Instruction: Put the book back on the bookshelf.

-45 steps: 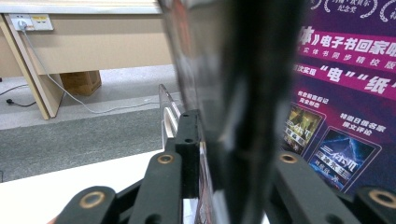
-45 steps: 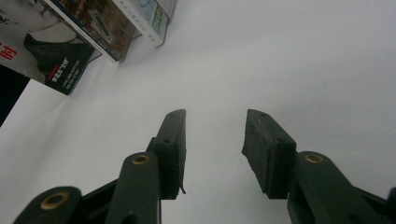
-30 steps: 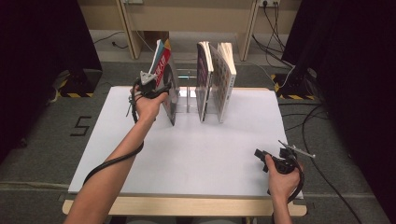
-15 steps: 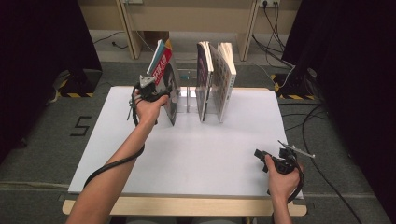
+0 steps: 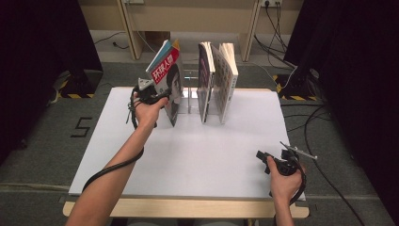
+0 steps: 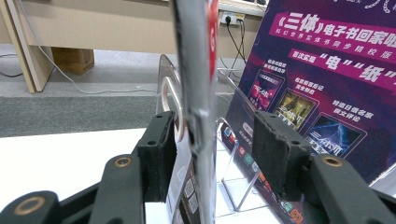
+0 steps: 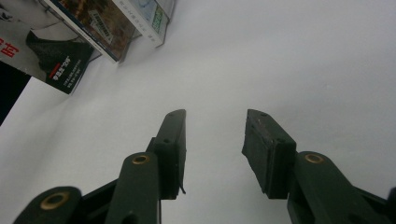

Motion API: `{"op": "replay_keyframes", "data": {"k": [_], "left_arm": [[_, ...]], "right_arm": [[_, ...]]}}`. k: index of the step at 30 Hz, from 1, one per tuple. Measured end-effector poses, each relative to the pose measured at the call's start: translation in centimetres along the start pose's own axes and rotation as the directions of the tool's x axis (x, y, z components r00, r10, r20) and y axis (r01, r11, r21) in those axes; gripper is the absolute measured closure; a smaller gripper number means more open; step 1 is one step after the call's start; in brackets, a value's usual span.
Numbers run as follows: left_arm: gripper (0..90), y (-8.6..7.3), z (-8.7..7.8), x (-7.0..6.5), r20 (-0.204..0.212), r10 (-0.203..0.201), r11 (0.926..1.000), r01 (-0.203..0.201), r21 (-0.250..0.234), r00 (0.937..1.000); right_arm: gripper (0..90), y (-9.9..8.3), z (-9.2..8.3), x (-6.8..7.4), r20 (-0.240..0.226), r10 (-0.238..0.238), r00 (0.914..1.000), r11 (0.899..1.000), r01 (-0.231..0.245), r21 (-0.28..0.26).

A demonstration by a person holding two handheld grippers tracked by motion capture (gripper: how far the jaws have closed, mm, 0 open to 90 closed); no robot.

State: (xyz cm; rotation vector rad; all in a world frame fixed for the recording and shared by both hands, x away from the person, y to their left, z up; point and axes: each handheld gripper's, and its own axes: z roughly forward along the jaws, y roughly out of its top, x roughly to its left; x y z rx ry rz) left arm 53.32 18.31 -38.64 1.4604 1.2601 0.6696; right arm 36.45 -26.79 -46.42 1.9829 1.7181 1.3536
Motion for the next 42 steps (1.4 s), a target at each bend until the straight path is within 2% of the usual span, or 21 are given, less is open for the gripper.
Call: {"op": "replay_keyframes", "data": {"k": [10,13,15,24,26,37,42], "left_arm": [[48.2,0.0,-0.2,0.4,-0.005,-0.019,0.9998,0.019,-0.001,0.9998],[48.2,0.0,-0.2,0.4,-0.008,-0.012,0.9999,0.012,-0.004,0.9999],[48.1,-0.1,-0.1,0.5,-0.001,-0.027,0.9996,0.027,-0.003,0.9996],[47.8,-0.6,-0.1,0.6,0.005,-0.050,0.9987,0.050,0.009,0.9987],[47.7,-0.7,-0.1,0.8,0.004,-0.049,0.9987,0.049,0.013,0.9988],[47.4,-1.3,-1.1,1.0,0.024,-0.071,0.9973,0.070,0.024,0.9972],[46.9,-1.4,-1.9,1.2,0.031,-0.067,0.9975,0.066,0.024,0.9973]], "right_arm": [[59.2,0.0,0.0,0.0,0.000,0.004,1.0000,1.000,-0.004,0.001],[59.2,0.0,0.0,-0.1,0.000,0.004,1.0000,1.000,-0.004,0.001],[59.2,-0.1,0.0,-0.1,0.001,0.004,1.0000,1.000,-0.004,0.001],[59.1,-0.1,0.1,-0.1,0.004,-0.009,0.9999,1.000,0.009,0.002],[59.1,-0.1,0.1,0.0,0.000,0.000,1.0000,1.000,0.000,0.007],[59.1,0.0,0.0,0.1,0.000,0.007,1.0000,1.000,-0.007,0.006],[59.0,0.0,0.0,0.0,0.002,-0.001,1.0000,1.000,0.001,0.002]]}}
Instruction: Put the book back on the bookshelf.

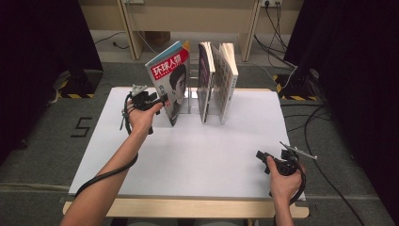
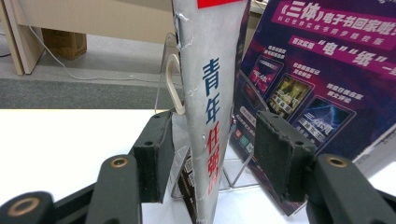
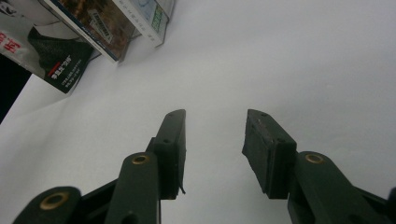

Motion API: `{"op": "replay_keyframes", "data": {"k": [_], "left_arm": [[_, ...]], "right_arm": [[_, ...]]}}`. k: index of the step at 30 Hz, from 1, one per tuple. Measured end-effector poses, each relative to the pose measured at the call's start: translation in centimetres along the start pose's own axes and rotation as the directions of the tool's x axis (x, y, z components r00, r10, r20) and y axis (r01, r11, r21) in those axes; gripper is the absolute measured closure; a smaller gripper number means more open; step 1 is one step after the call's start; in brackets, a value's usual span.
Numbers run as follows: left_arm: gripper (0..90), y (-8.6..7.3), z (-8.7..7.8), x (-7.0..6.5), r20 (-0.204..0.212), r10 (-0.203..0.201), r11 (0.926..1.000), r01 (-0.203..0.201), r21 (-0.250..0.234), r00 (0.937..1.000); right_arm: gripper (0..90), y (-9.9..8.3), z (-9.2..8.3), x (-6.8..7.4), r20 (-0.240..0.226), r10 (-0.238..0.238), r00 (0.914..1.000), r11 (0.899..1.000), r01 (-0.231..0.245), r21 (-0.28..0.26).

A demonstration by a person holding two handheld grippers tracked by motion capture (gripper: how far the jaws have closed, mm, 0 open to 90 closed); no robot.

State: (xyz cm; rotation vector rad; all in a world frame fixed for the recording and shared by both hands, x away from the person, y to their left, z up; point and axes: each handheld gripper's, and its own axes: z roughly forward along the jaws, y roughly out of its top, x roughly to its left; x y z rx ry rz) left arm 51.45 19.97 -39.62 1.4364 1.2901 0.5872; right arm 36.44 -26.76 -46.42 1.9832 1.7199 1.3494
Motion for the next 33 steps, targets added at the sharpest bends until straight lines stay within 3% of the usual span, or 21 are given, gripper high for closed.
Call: {"op": "replay_keyframes", "data": {"k": [5,19,26,33], "left_arm": [[46.6,-0.3,-0.7,0.1,0.015,-0.008,0.9997,0.008,0.025,0.9999],[45.7,-1.0,-2.5,0.1,0.042,-0.003,0.9995,0.002,0.033,0.9991],[44.9,-1.4,-3.7,0.3,0.061,-0.031,0.9980,0.028,0.056,0.9976],[44.7,-1.6,-4.6,0.4,0.070,-0.033,0.9980,0.029,0.056,0.9970]], "right_arm": [[59.0,0.0,-0.1,-0.1,0.001,0.008,1.0000,1.000,-0.008,-0.004],[58.7,0.0,0.0,0.1,0.002,0.005,1.0000,1.000,-0.005,0.001],[58.7,0.0,0.0,0.3,0.001,0.002,1.0000,1.000,-0.002,0.004],[58.7,0.0,0.1,0.4,0.001,-0.011,0.9999,1.000,0.011,0.001]]}}
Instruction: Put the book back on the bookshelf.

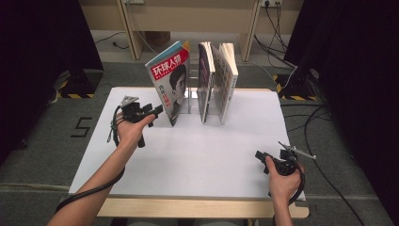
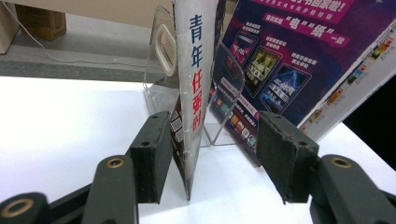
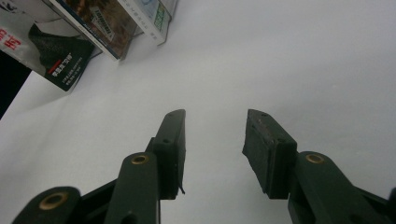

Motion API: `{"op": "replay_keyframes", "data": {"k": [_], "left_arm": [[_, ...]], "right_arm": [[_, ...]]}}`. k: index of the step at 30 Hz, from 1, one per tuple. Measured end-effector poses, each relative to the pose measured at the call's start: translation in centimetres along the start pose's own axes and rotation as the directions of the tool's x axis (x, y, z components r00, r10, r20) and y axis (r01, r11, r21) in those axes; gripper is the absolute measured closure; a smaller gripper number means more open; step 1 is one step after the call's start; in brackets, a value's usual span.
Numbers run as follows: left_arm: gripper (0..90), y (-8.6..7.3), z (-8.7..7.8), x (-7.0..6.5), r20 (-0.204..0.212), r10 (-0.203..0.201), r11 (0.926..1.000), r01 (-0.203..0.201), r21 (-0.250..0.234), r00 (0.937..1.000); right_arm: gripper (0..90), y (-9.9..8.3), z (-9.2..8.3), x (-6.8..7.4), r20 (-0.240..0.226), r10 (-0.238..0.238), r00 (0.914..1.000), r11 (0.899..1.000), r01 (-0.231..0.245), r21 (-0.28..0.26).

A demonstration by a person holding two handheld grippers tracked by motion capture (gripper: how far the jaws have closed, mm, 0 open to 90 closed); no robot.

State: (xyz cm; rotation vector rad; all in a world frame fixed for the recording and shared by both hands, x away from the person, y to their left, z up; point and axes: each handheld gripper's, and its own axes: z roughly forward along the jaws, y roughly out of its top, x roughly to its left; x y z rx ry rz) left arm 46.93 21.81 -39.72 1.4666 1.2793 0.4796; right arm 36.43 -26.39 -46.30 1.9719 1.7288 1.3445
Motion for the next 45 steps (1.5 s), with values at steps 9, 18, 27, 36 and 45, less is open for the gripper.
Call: {"op": "replay_keyframes", "data": {"k": [9,18,27,36,45], "left_arm": [[43.9,-0.8,-1.8,0.1,0.007,0.023,0.9996,-0.023,0.019,0.9997],[43.4,-2.6,-4.1,0.8,0.028,0.013,0.9995,-0.014,0.027,0.9995],[43.0,-4.7,-6.0,2.1,0.015,-0.009,0.9991,0.009,0.040,0.9998],[43.0,-6.0,-7.7,2.9,0.016,-0.020,0.9992,0.019,0.036,0.9997],[42.4,-7.4,-9.7,4.5,-0.024,-0.020,0.9989,0.021,0.043,0.9995]], "right_arm": [[58.6,0.0,-0.1,0.0,0.002,0.000,1.0000,1.000,0.000,0.000],[58.4,0.0,-0.1,0.0,0.003,-0.004,1.0000,1.000,0.004,-0.003],[58.5,0.0,-0.1,0.2,0.004,-0.010,0.9999,1.000,0.010,-0.002],[58.4,0.0,-0.1,0.3,0.005,-0.007,1.0000,1.000,0.007,0.001],[58.4,0.0,-0.3,0.2,0.005,-0.005,1.0000,1.000,0.005,-0.002]]}}
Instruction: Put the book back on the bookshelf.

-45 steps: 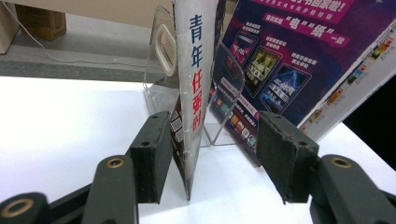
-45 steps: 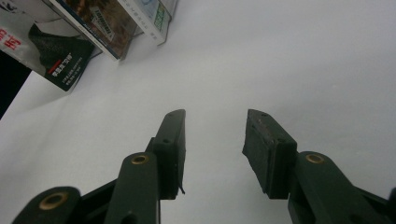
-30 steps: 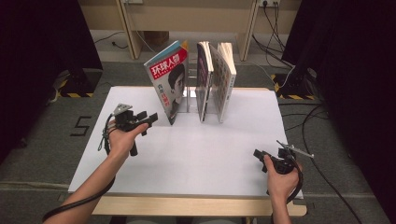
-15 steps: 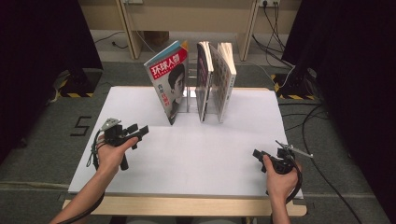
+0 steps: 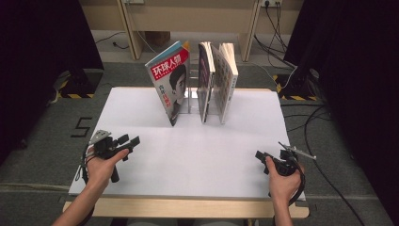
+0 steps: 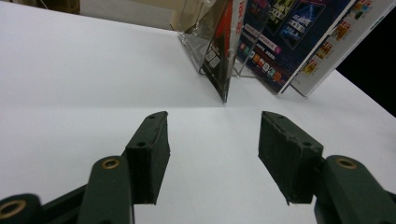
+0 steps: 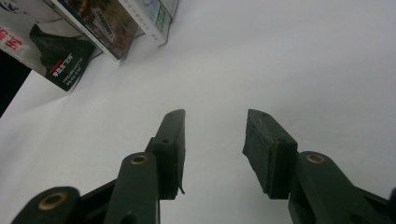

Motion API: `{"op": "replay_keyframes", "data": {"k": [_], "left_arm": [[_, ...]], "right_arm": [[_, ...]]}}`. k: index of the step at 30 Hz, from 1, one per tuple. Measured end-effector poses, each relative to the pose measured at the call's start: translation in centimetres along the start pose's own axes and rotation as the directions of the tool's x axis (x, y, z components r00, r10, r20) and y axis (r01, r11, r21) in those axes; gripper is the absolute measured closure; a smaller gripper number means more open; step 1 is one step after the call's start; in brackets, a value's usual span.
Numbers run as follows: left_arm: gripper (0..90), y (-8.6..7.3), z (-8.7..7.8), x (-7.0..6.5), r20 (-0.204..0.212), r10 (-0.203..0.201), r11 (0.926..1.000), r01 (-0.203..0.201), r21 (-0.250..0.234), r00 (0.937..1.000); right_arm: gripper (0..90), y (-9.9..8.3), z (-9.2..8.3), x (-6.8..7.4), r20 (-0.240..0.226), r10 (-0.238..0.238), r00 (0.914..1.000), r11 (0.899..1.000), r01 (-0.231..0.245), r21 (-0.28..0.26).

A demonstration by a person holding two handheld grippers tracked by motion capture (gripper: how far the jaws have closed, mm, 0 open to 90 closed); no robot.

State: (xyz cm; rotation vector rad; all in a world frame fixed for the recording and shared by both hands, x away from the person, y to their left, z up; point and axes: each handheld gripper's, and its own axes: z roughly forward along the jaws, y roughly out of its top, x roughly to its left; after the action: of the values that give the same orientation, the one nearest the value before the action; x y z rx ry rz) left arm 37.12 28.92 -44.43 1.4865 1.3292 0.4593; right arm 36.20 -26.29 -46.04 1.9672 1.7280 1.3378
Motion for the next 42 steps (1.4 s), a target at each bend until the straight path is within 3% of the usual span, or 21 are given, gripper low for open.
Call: {"op": "replay_keyframes", "data": {"k": [5,19,23,29,34,42], "left_arm": [[42.4,-0.5,-0.9,0.6,-0.023,0.021,0.9998,-0.021,-0.008,0.9995],[42.2,-2.1,-2.9,2.8,-0.061,-0.015,0.9998,0.014,-0.011,0.9980],[42.7,-2.4,-3.2,3.5,-0.077,-0.007,0.9999,0.006,-0.014,0.9970],[42.4,-3.7,-4.1,5.4,-0.124,-0.032,0.9993,0.030,-0.022,0.9917],[42.4,-4.9,-4.4,6.6,-0.140,-0.068,0.9976,0.066,-0.021,0.9877],[42.2,-5.1,-4.5,6.7,-0.138,-0.067,0.9973,0.063,-0.038,0.9881]], "right_arm": [[58.4,0.0,0.0,0.1,0.001,-0.003,1.0000,1.000,0.003,-0.002],[58.4,0.1,-0.2,0.1,0.003,-0.002,1.0000,1.000,0.002,-0.007],[58.3,0.1,-0.2,0.1,0.006,-0.012,0.9999,1.000,0.012,-0.006],[58.3,-0.1,0.0,0.2,0.011,-0.014,0.9998,1.000,0.014,0.003],[58.1,-0.1,0.2,0.3,0.014,-0.018,0.9997,1.000,0.018,0.008],[58.0,-0.3,0.4,0.5,0.014,-0.031,0.9994,0.999,0.031,0.018]]}}
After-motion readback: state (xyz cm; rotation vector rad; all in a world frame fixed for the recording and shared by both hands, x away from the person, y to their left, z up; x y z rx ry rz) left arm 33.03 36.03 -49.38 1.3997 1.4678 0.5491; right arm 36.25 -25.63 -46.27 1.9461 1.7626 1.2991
